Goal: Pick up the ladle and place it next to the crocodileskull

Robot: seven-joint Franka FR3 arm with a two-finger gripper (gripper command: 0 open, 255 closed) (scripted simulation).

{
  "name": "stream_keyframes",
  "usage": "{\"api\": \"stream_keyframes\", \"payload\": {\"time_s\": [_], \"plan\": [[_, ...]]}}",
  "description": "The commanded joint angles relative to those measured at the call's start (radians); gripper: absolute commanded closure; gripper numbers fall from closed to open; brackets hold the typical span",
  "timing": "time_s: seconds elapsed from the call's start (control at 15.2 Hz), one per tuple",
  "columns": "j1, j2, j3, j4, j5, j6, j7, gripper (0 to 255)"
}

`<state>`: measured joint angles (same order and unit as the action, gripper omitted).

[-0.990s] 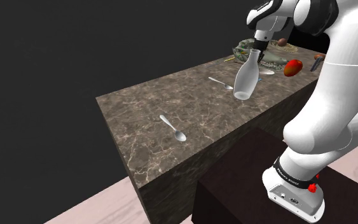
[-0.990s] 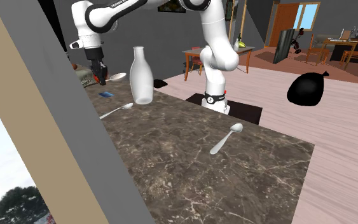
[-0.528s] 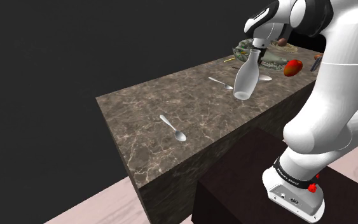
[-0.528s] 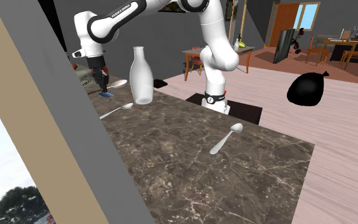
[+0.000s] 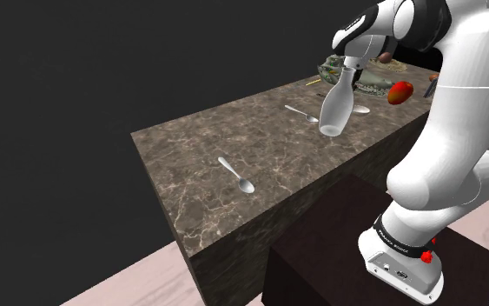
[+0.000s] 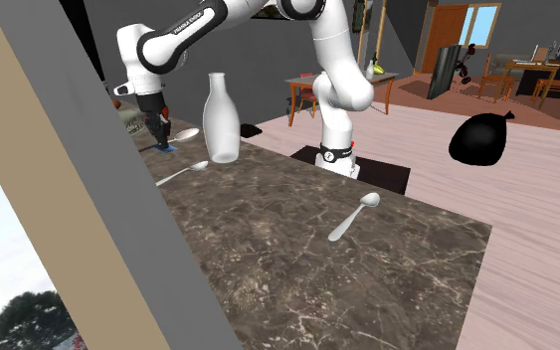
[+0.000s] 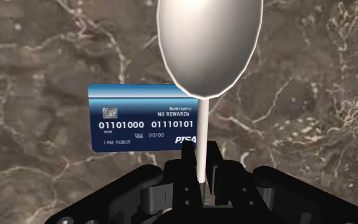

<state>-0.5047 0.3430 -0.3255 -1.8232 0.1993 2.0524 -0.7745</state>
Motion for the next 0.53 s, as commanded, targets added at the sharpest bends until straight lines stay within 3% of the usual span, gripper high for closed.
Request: {"api": "stream_keyframes", "payload": {"time_s": [0.0,0.07,0.13,0.46], "plan": [[0.0,0.0,0.0,0.0,0.0,0.0,0.0,255],[0.0,0.0,0.0,0.0,0.0,0.0,0.0,255],[0.0,0.0,0.0,0.0,0.0,0.0,0.0,0],[0.0,0.0,0.0,0.0,0.0,0.0,0.0,0]]}}
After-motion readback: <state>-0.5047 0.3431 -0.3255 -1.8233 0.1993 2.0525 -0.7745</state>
